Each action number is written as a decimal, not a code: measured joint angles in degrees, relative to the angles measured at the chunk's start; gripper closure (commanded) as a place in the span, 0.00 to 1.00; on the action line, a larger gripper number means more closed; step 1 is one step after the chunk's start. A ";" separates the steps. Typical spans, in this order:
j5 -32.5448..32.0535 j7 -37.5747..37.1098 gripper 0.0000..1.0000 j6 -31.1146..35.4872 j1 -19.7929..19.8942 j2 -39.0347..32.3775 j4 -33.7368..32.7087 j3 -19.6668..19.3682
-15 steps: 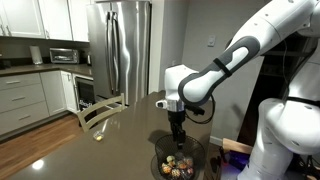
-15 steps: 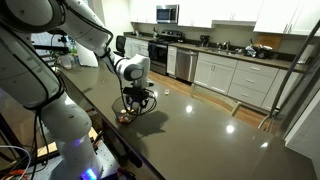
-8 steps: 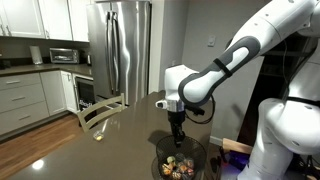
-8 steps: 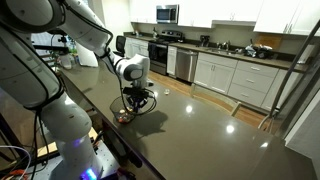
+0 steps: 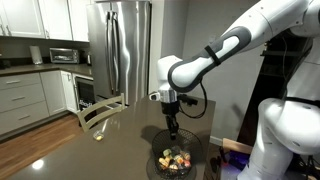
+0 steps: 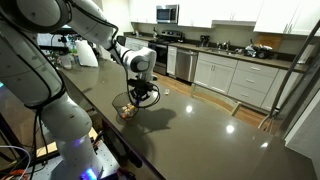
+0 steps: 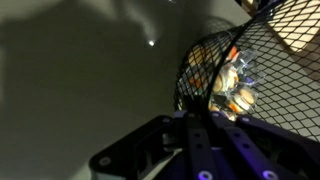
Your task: Move the basket forward towards the right
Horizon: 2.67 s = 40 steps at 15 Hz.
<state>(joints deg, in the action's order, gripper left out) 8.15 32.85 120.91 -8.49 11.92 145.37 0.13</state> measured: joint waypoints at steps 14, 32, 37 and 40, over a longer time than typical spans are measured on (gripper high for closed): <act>7.63 -8.53 0.96 -10.31 12.94 -21.72 -28.38 -5.13; 17.17 -24.07 0.69 3.21 19.51 -24.89 -26.49 -9.95; 18.08 -24.08 0.38 5.33 19.92 -25.78 -25.96 -9.88; 16.50 -24.90 0.19 5.39 19.44 -24.38 -25.97 -9.72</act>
<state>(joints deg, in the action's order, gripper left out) 24.65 7.94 126.30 10.95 -12.46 119.40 -9.59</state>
